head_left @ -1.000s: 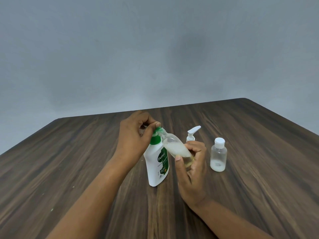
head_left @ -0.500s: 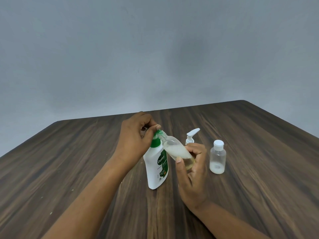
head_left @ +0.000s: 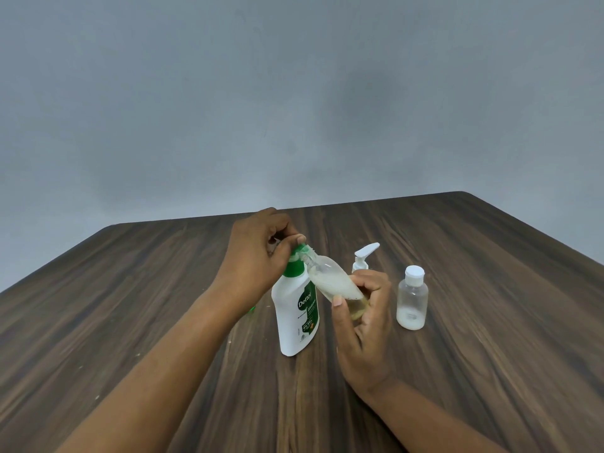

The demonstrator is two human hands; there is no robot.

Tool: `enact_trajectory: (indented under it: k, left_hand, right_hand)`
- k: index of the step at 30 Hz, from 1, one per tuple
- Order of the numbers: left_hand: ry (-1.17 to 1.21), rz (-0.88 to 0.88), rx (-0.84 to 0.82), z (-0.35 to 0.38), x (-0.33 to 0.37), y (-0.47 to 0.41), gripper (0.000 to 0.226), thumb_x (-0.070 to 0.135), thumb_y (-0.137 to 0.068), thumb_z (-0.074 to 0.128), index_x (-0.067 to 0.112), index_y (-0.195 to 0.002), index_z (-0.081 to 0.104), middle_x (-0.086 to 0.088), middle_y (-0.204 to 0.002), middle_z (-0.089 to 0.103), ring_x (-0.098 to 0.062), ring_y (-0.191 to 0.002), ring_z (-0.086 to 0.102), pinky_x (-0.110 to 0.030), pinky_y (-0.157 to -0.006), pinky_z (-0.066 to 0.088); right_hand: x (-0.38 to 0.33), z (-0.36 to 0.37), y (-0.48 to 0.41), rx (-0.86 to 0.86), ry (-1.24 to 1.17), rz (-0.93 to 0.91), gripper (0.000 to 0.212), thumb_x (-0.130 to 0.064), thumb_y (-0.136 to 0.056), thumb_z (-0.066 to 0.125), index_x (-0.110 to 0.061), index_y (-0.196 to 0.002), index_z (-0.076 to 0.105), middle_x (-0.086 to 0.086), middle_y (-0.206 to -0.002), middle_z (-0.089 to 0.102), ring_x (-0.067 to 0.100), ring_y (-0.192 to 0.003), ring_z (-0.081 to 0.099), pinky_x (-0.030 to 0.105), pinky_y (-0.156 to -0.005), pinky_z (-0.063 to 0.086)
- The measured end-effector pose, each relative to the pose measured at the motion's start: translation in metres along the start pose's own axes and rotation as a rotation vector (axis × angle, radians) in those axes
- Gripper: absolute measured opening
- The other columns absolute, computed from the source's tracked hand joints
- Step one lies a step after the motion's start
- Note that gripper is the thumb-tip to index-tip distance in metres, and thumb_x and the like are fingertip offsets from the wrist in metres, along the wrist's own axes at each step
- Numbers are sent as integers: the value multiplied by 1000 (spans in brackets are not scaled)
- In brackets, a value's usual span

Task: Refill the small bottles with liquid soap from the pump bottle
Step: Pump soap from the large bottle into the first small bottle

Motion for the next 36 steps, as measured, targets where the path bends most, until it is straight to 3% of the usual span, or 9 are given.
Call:
enact_trajectory:
  k: [6, 11, 14, 18, 28, 32, 36]
  left_hand:
    - [22, -13, 15, 2, 0, 3, 15, 8, -81, 67, 8, -66, 65, 12, -64, 55, -3, -71, 53, -8, -60, 37]
    - [11, 31, -48, -4, 3, -9, 20, 17, -79, 67, 24, -62, 60, 8, -64, 56, -7, -72, 53, -8, -61, 36]
    - [0, 41, -65, -3, 2, -10, 14, 25, -76, 61, 21, -62, 61, 8, -63, 56, -9, -72, 53, -9, -59, 35]
    - [35, 41, -29, 1, 0, 0, 16, 19, -78, 60, 10, -64, 63, 14, -63, 54, -5, -69, 52, -11, -61, 38]
    - [-29, 67, -73, -7, 5, -10, 16, 26, -78, 62, 18, -64, 62, 4, -66, 59, -8, -67, 55, -17, -61, 40]
    - [-9, 54, -29, -1, 3, -2, 16, 16, -79, 63, 15, -63, 59, 11, -64, 53, -5, -68, 51, -7, -59, 34]
    - [1, 49, -20, 5, 2, 1, 14, 12, -78, 62, 8, -65, 62, 13, -61, 50, -1, -65, 48, -7, -58, 32]
  right_hand:
    - [-1, -1, 0, 10, -8, 7, 19, -21, -87, 48, -12, -103, 44, -6, -97, 45, 2, -86, 46, 11, -76, 39]
    - [-1, 1, -1, -1, -3, -6, 19, -21, -87, 49, -13, -104, 44, -12, -100, 44, 2, -89, 47, 10, -78, 39]
    - [0, 2, 0, -1, -18, 2, 19, -21, -87, 49, -12, -103, 45, -8, -98, 45, 3, -88, 48, 12, -78, 38]
    - [1, 0, 1, -6, -24, 15, 18, -22, -87, 49, -16, -103, 44, -11, -99, 44, 3, -86, 47, 12, -76, 39]
    - [-1, 0, -2, -13, -20, -8, 19, -23, -87, 49, -20, -105, 43, -13, -101, 44, 5, -88, 48, 14, -76, 41]
    - [0, 0, -1, -13, -28, 5, 19, -23, -87, 48, -22, -105, 43, -10, -101, 44, 7, -87, 48, 16, -76, 41]
    - [3, -4, -1, -2, -38, 15, 17, -22, -87, 48, -21, -103, 44, -5, -99, 45, 11, -86, 48, 20, -75, 41]
Point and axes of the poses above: each hand's wrist, its own y-axis away from the middle knuckle, its own z-axis out of the palm, x = y × z, the point moved 5 cm from there along -y, towards the middle knuckle
